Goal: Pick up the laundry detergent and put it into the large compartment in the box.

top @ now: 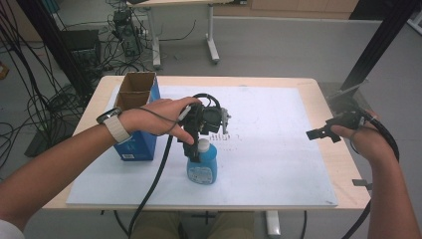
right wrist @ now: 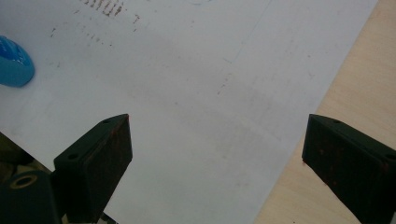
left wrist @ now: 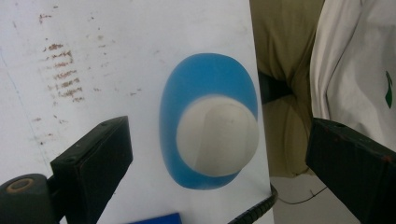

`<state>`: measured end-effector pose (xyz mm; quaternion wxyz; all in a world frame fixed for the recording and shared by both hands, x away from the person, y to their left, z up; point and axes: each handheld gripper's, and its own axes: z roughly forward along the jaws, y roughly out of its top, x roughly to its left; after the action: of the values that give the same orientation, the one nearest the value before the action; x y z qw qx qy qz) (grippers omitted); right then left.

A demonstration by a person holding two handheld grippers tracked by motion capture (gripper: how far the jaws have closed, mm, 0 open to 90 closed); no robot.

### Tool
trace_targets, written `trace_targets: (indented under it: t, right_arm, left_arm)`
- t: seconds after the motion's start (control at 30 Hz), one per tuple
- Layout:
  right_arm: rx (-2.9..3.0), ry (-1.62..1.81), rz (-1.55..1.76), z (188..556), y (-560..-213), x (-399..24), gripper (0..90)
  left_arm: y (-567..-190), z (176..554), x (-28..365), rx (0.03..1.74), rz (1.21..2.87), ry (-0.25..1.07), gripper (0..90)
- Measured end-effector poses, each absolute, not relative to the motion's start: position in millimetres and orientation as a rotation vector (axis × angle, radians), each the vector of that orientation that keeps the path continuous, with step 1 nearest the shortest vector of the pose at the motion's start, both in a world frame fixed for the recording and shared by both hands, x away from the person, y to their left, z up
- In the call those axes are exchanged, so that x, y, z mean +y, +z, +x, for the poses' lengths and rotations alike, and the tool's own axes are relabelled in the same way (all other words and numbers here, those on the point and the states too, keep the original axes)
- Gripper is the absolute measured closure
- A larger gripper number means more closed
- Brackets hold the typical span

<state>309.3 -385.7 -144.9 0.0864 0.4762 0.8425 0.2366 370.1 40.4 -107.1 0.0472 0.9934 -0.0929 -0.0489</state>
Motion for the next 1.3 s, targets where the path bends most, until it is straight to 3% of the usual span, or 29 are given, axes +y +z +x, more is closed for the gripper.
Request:
trace_targets:
  t: [1.3]
  right_arm:
    - [2.511, 0.721, 1.438, 310, -157, -384, 8.3]
  left_arm:
    - [-147, 356, 27, -0.312, 3.073, -0.078, 10.6]
